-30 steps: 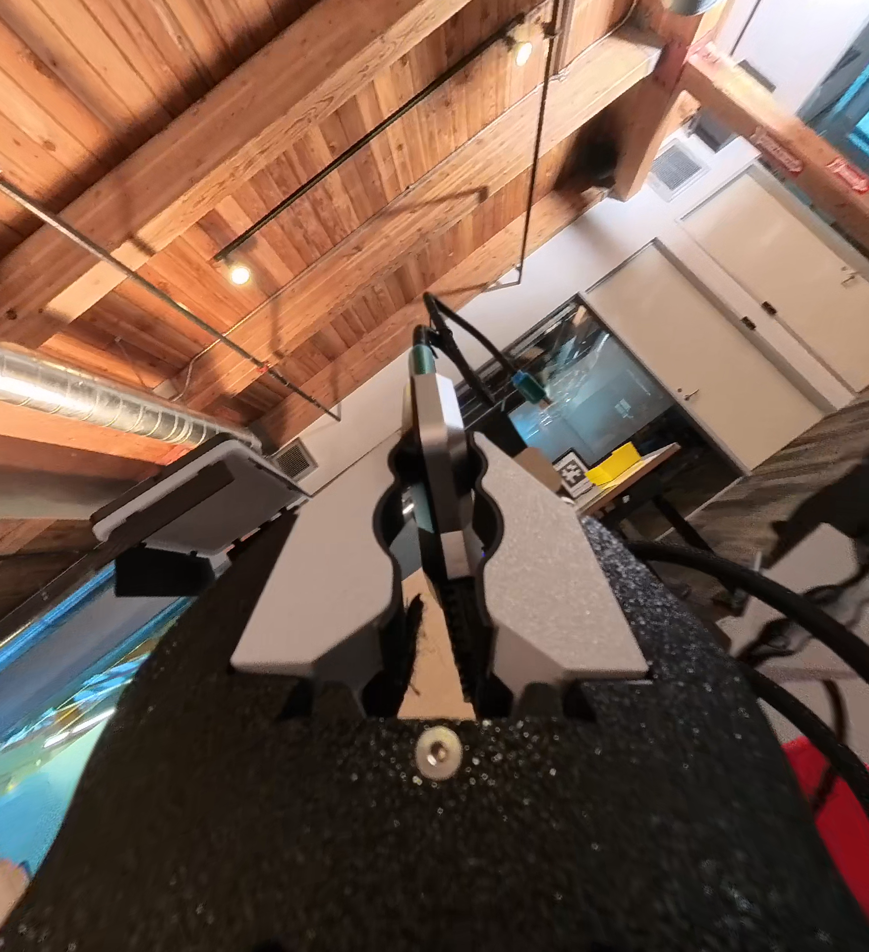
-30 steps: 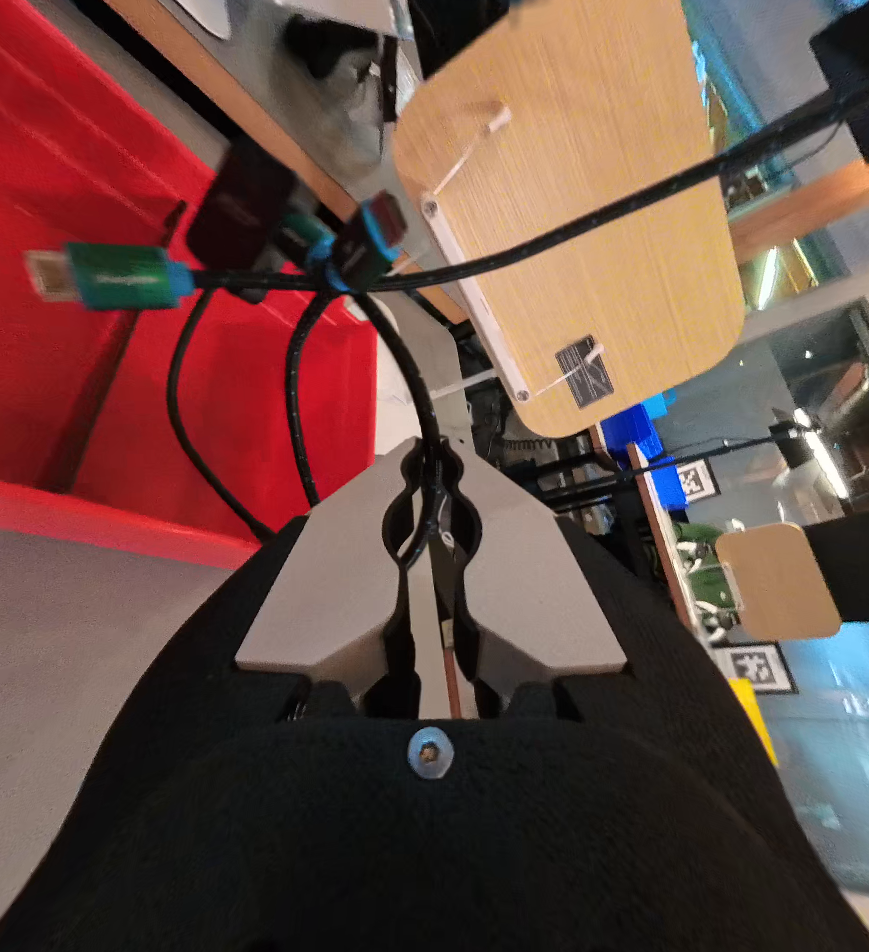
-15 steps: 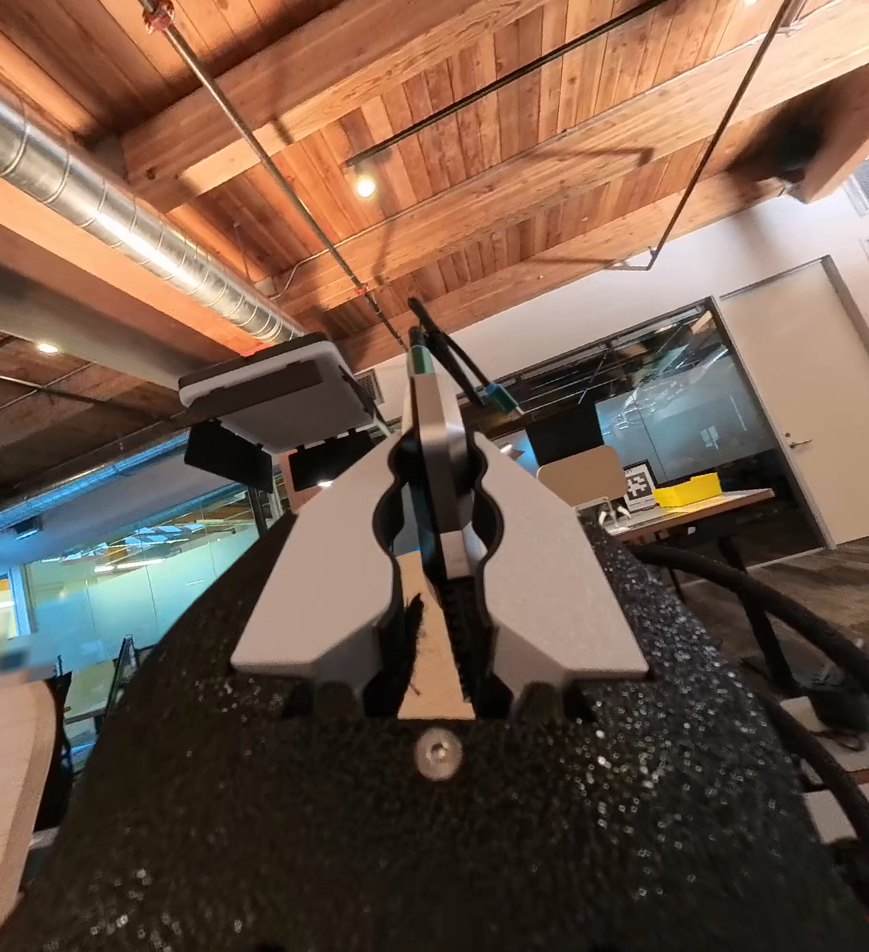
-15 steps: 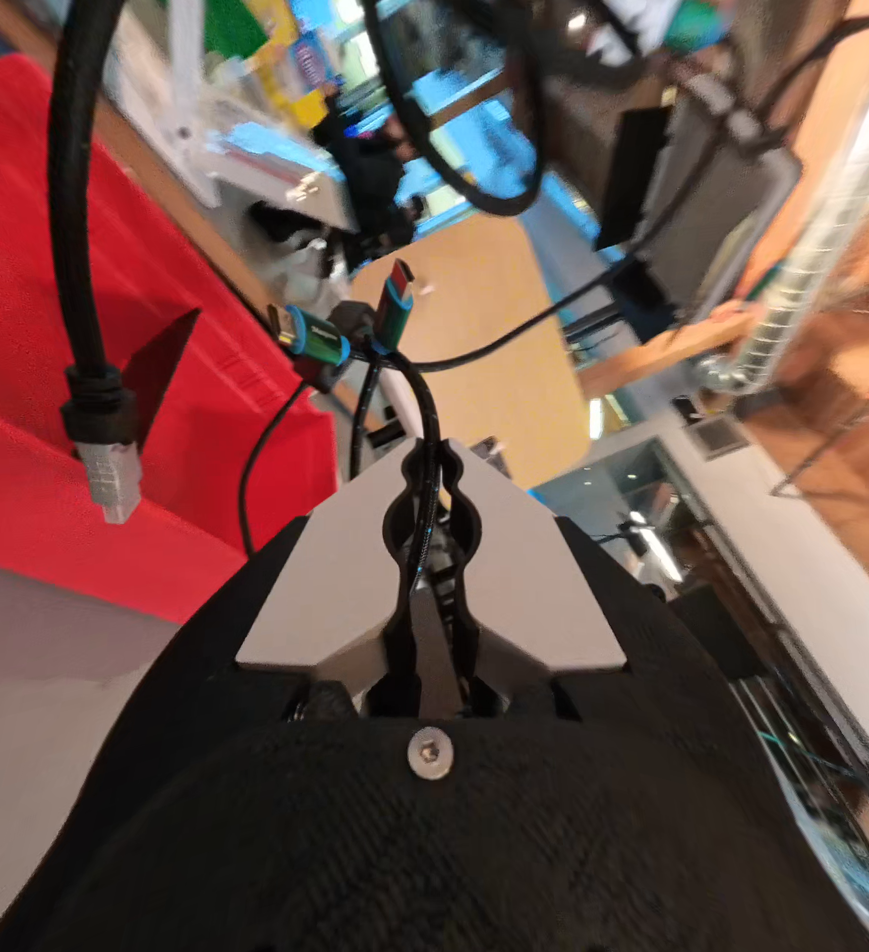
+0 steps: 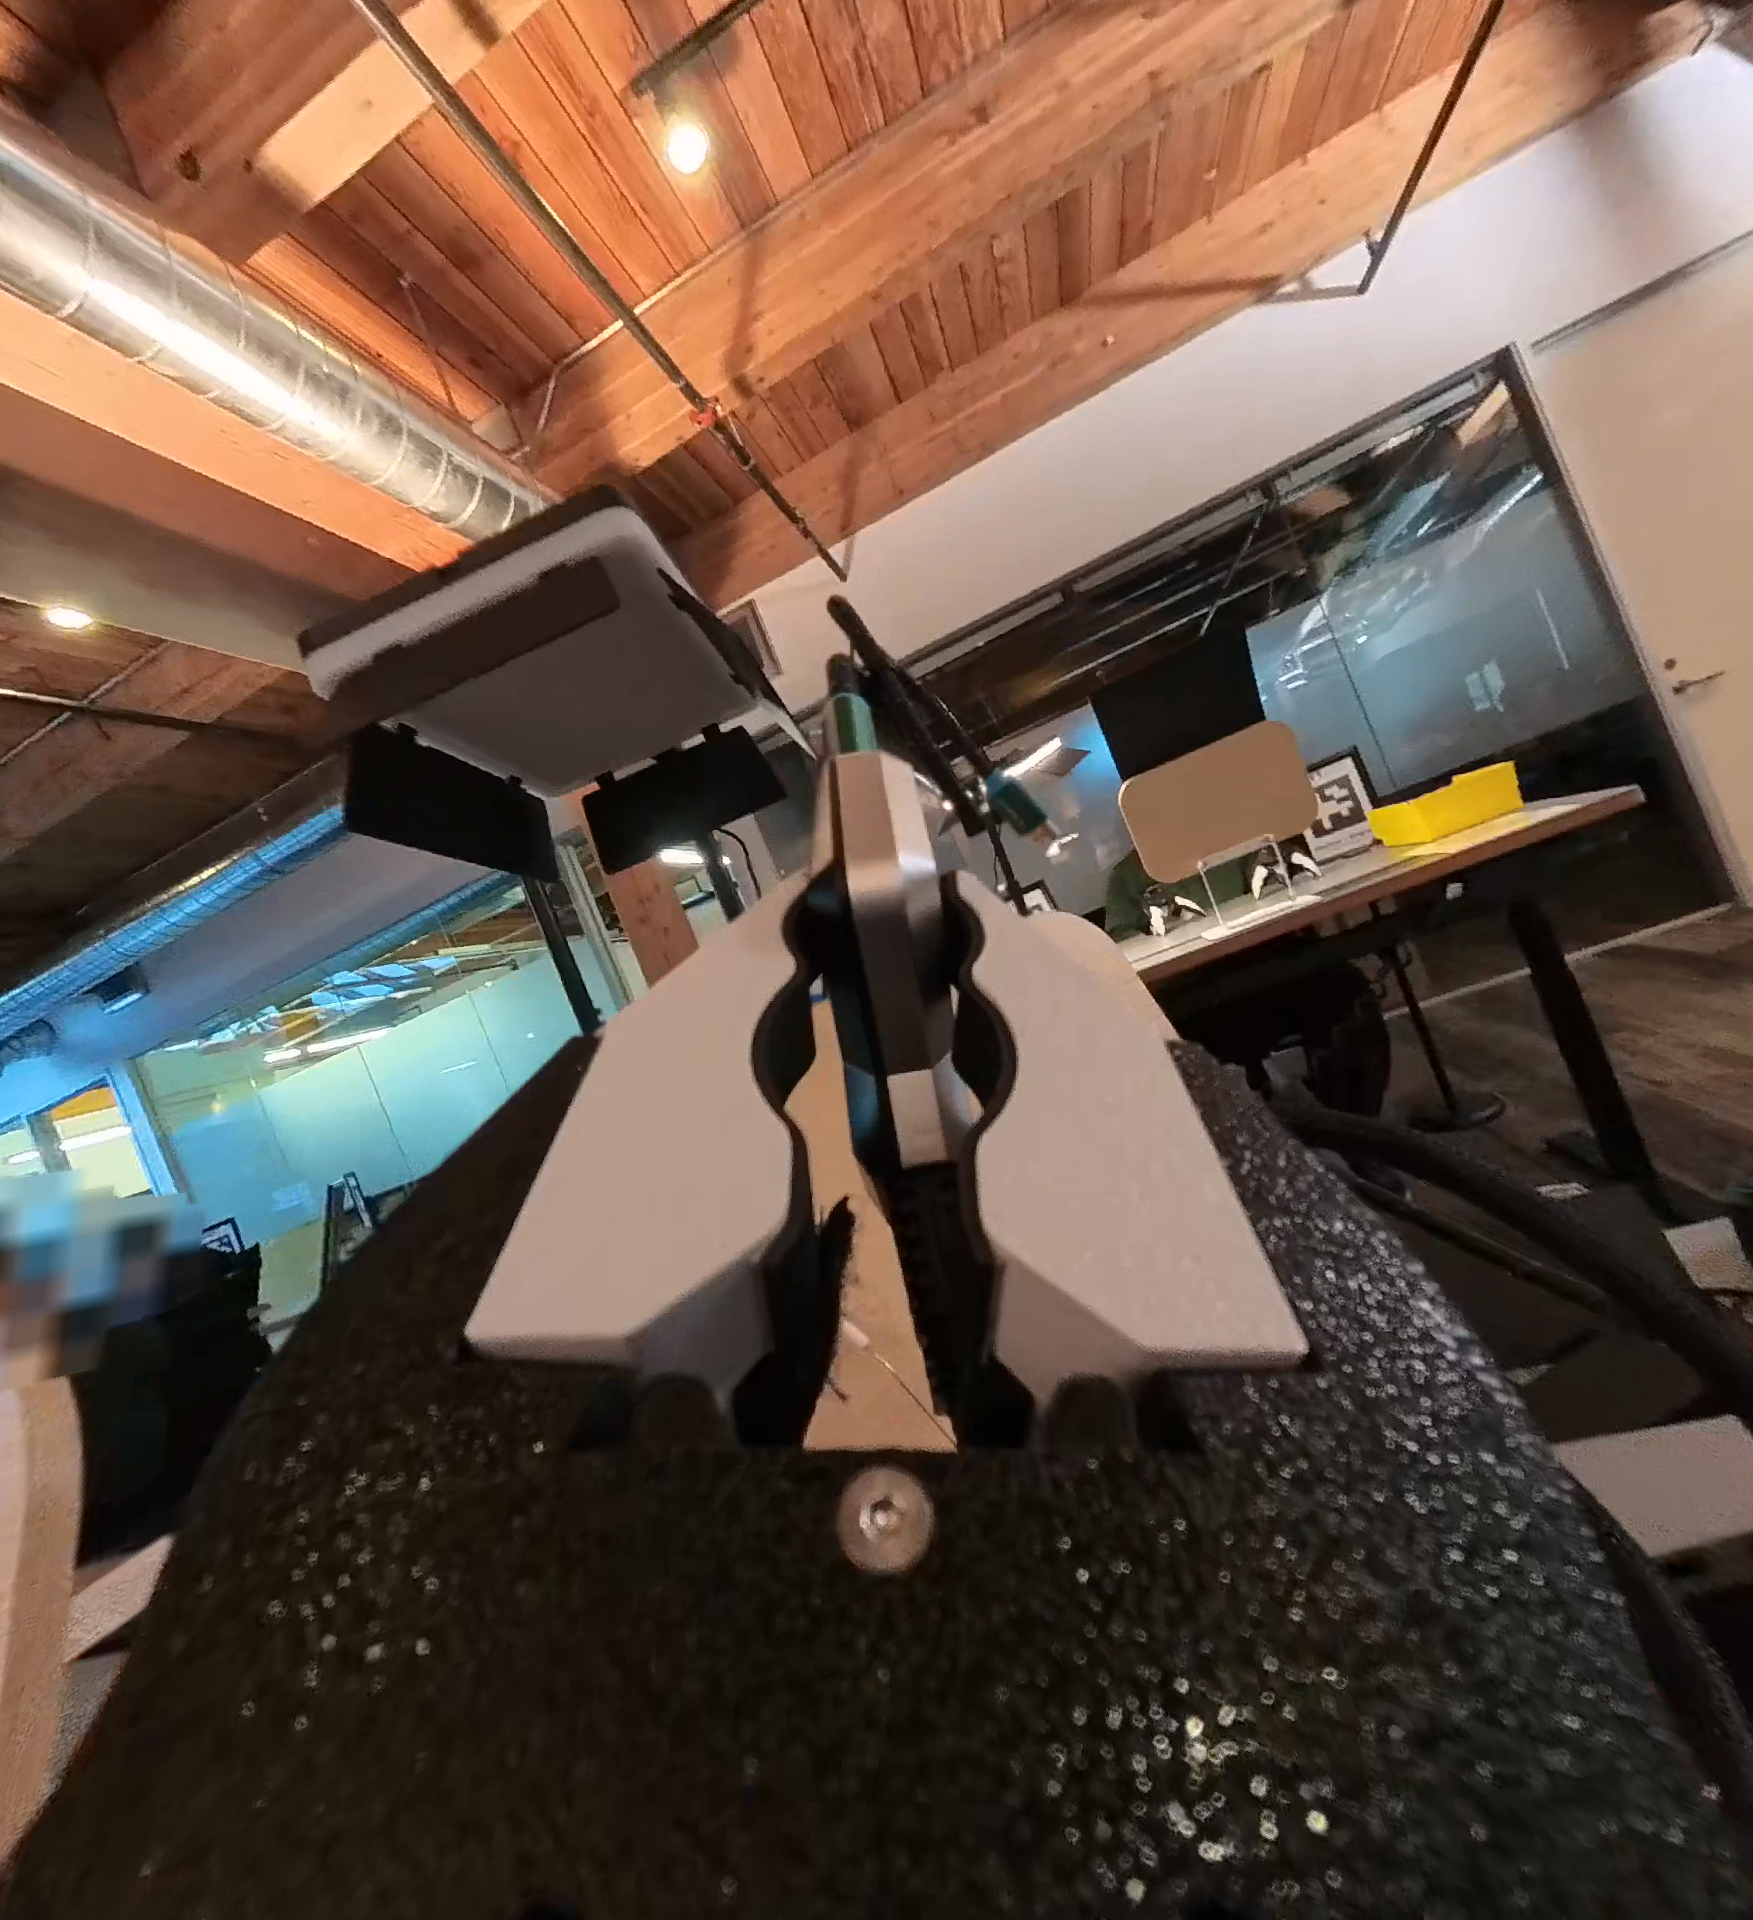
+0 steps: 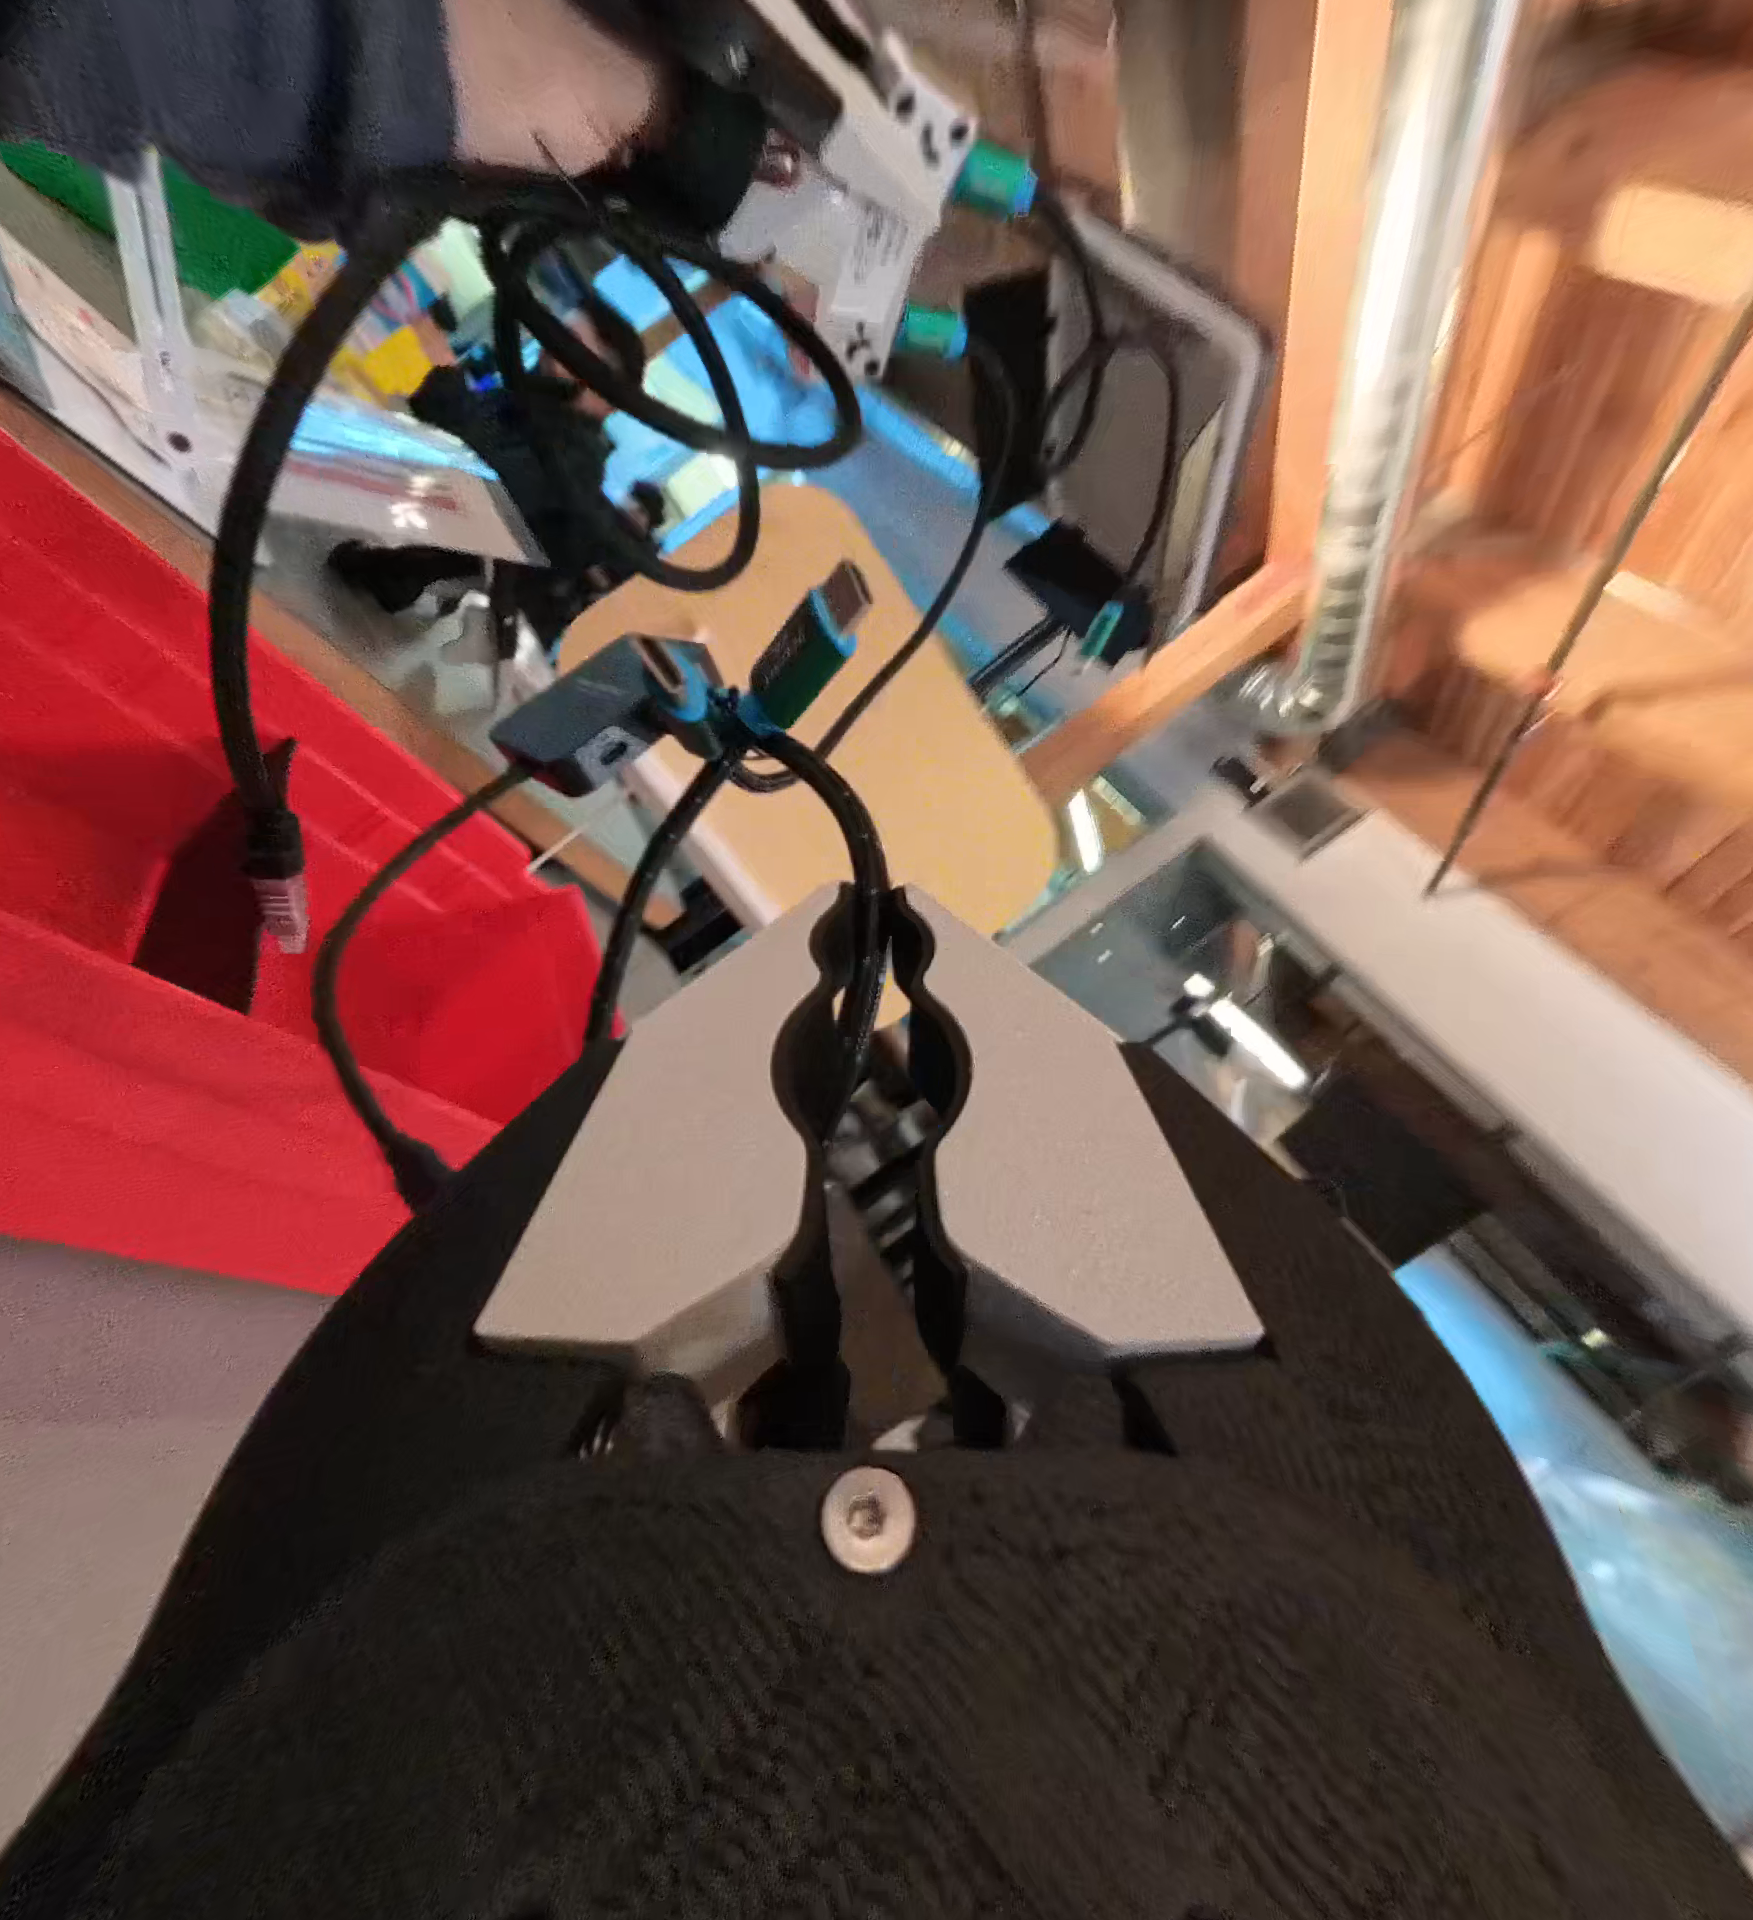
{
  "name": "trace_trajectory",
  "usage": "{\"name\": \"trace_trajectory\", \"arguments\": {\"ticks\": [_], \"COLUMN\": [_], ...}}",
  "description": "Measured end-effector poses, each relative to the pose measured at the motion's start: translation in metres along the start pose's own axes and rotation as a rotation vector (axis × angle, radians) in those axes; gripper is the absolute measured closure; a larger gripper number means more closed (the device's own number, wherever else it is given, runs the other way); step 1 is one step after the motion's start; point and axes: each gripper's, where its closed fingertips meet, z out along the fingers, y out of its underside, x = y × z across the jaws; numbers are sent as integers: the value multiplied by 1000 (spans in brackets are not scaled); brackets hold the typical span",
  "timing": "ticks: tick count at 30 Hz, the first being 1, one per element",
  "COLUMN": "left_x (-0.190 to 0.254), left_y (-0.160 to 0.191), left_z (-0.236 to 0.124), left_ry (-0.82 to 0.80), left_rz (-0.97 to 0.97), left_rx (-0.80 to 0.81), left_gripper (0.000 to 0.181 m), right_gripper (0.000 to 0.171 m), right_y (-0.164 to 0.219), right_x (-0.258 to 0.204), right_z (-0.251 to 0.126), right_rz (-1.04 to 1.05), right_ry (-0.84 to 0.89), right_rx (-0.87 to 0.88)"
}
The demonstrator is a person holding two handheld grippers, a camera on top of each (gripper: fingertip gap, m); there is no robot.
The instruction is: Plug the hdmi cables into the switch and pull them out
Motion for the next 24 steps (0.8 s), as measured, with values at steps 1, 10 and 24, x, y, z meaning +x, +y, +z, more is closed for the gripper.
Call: {"name": "trace_trajectory", "arguments": {"ticks": [1, 10, 24], "left_x": [2, -15, -24], "left_y": [3, 4, 39], "left_z": [0, 1, -10], "left_ry": [11, -41, -21], "left_rz": [-12, -91, -160], "left_rx": [-9, -14, -95], "left_gripper": [162, 162, 161], "right_gripper": [167, 166, 166], "right_y": [6, -20, -14], "right_x": [-1, -22, 105], "right_z": [4, -10, -63], "right_rz": [32, -247, 418], "right_ry": [-23, -6, 362], "right_rx": [-38, 98, 169]}}
